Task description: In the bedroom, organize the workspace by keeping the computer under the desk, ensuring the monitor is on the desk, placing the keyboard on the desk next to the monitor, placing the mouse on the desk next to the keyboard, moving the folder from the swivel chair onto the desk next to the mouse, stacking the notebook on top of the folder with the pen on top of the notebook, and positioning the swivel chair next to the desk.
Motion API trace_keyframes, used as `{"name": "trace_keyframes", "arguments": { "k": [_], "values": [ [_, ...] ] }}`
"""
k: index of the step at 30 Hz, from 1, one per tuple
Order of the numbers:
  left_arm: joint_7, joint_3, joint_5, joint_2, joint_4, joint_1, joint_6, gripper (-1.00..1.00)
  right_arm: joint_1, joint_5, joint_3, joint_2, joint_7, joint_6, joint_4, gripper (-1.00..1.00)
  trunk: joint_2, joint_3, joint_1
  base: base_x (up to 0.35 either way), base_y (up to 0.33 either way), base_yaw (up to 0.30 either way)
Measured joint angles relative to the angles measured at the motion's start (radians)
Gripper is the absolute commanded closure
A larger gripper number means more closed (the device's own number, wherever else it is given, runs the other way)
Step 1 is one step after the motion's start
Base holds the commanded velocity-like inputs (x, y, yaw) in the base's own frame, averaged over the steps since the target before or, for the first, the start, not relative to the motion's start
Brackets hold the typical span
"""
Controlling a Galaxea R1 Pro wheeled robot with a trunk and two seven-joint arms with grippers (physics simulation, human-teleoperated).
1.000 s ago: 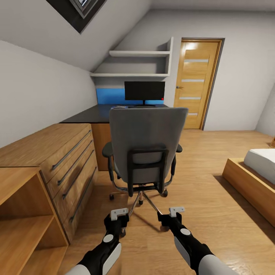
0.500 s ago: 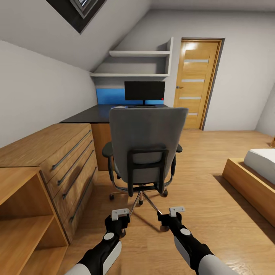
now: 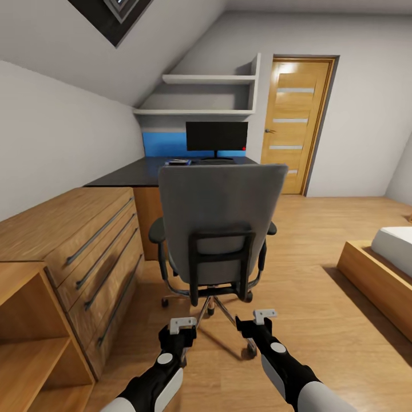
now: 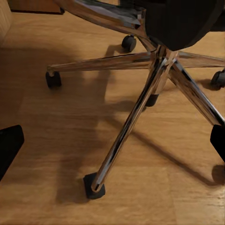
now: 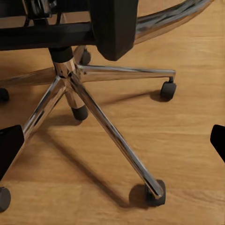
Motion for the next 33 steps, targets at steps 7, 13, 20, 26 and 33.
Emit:
{"name": "trace_keyframes", "arguments": {
  "k": [7,13,20,26,33],
  "values": [
    [-0.019,-0.001,0.000,0.000,0.000,0.000,0.000,-1.00,0.000,0.008,0.001,0.000,0.001,-0.034,0.004,-1.00,0.000,0.000,0.000,0.165,-0.002,0.000],
    [-0.032,-0.001,0.000,0.000,0.000,0.000,0.000,-1.00,0.000,0.036,0.001,0.001,0.000,-0.039,0.006,-1.00,0.000,0.000,0.000,0.253,0.000,0.000],
    [-0.034,-0.001,0.000,0.000,0.000,0.000,0.000,-1.00,0.000,0.049,0.001,0.001,-0.001,-0.040,0.007,-1.00,0.000,0.000,0.000,0.280,-0.038,0.000],
    [-0.035,-0.005,0.004,0.000,0.001,0.000,0.001,-1.00,0.000,0.049,0.002,0.003,-0.002,-0.040,0.008,-1.00,0.000,0.000,0.000,0.320,-0.072,-0.007],
    [-0.033,-0.004,0.003,0.000,0.001,0.000,0.001,-1.00,0.000,0.050,0.003,0.004,-0.002,-0.040,0.007,-1.00,0.000,0.002,0.000,0.322,-0.076,-0.087]
  ]
}}
